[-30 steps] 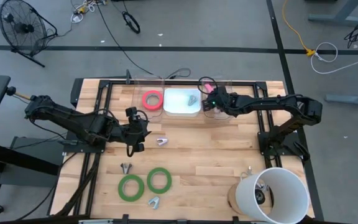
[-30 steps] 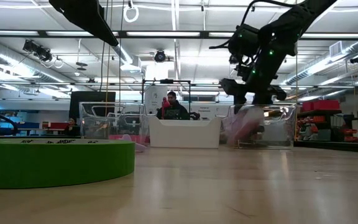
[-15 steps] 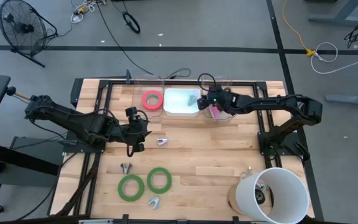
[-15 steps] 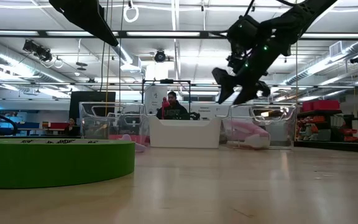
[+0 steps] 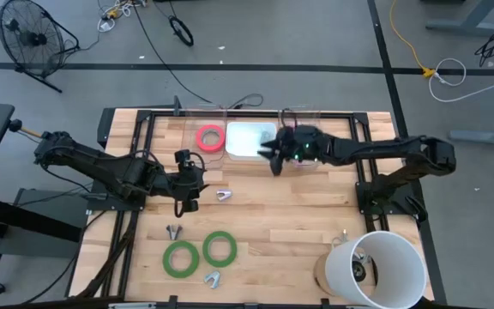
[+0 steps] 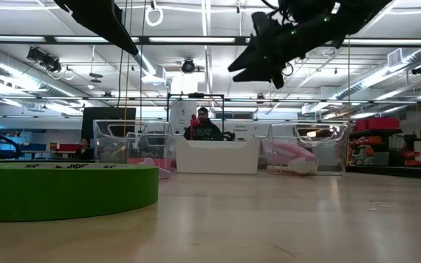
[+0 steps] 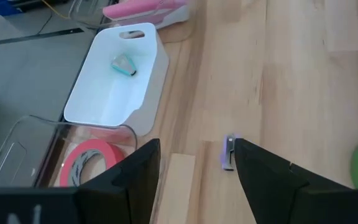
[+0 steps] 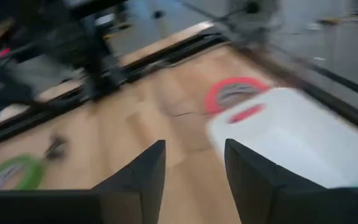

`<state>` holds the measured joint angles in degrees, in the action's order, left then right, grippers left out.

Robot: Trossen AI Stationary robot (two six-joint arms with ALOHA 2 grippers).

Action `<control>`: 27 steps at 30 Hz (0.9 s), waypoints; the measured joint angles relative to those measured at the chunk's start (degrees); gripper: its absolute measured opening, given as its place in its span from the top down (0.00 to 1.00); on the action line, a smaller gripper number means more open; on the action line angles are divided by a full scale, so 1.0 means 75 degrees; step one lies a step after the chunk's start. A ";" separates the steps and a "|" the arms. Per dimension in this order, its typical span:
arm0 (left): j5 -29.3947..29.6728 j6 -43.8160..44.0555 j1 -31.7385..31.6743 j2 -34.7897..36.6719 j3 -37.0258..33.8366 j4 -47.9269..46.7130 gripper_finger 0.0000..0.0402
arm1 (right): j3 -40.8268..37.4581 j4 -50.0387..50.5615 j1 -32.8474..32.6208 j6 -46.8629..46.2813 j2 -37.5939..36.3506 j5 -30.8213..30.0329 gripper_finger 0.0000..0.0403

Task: Pick and place Stapler, Stapler remover, tape
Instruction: Put the purple staple remover into the white bin

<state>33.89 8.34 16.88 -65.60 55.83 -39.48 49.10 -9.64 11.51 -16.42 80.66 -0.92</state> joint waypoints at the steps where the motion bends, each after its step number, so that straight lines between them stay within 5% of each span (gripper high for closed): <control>1: 0.0000 0.0000 0.0000 0.0000 0.0000 0.0024 0.48 | 0.0000 0.0057 -0.0177 0.0087 0.0021 0.0055 0.59; 12: -0.0922 0.0204 0.0000 -0.0336 -0.0003 0.0355 0.48 | -0.0003 -0.0359 -0.1224 0.0515 0.0106 0.0055 0.59; 27: -0.0820 0.0000 -0.0617 -0.3291 -0.0003 0.0790 0.48 | -0.0003 -0.0589 -0.1216 0.0684 0.0106 0.0232 0.59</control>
<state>27.74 8.34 12.25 -90.29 55.81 -33.55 49.08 -14.05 2.39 -11.29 81.45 0.83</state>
